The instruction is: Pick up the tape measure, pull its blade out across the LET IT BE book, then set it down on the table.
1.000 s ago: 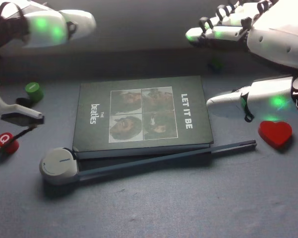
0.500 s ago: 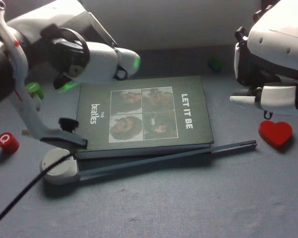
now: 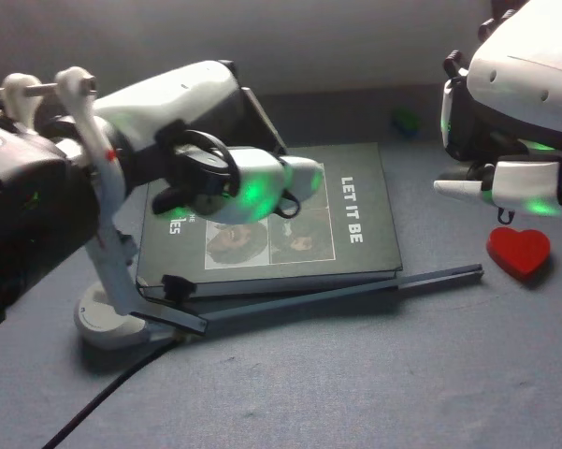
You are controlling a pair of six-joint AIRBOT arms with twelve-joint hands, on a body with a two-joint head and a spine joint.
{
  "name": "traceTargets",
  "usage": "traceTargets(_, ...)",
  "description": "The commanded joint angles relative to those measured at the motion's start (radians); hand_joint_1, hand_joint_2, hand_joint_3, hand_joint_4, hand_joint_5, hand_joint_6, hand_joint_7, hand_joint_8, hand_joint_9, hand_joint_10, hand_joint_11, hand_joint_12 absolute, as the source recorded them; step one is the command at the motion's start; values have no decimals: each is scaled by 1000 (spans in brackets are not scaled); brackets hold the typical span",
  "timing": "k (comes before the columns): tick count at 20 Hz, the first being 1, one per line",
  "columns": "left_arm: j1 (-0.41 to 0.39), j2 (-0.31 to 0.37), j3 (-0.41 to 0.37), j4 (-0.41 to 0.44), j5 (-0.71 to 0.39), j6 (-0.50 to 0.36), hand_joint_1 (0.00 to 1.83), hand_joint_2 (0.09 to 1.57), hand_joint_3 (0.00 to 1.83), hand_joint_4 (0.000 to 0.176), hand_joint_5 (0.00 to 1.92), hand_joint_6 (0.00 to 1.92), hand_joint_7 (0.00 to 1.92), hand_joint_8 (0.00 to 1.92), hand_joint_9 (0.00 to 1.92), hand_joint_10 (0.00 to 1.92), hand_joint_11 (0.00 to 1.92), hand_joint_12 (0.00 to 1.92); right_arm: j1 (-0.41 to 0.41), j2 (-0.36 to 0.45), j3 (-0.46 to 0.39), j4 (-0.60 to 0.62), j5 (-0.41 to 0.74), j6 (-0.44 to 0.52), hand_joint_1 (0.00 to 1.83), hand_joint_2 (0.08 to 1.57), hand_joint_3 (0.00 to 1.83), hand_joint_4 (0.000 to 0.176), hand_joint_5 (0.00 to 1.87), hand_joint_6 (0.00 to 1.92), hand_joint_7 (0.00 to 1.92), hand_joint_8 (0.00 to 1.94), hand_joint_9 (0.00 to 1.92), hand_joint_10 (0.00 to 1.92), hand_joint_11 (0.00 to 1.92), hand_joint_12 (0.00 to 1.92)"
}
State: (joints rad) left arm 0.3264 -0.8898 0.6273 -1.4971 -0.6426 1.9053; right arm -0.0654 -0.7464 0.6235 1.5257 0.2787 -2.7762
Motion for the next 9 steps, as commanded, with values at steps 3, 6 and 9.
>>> traceTargets(3,-12,-6,12,63,-21,-12,710,1310,0,36,1276,1921,1419,1921,1472,1921,1519,1921,13,5,-5,-29,8,-4,765,1371,4,176,1302,1921,1527,1941,1735,1921,1877,1921)
traceTargets(6,-21,-6,16,63,-24,-16,734,1305,0,43,1278,1921,1442,1921,1475,1921,1522,1921,13,5,-5,-29,8,-5,780,1360,0,176,1327,1921,1532,1941,1742,1921,1884,1921)
traceTargets(9,-23,-6,19,64,-24,-16,768,1260,0,160,1255,1921,1402,1921,1435,1921,1510,1921,13,5,-6,-29,8,-6,780,1370,2,176,1324,1921,1535,1941,1750,1921,1894,1921)
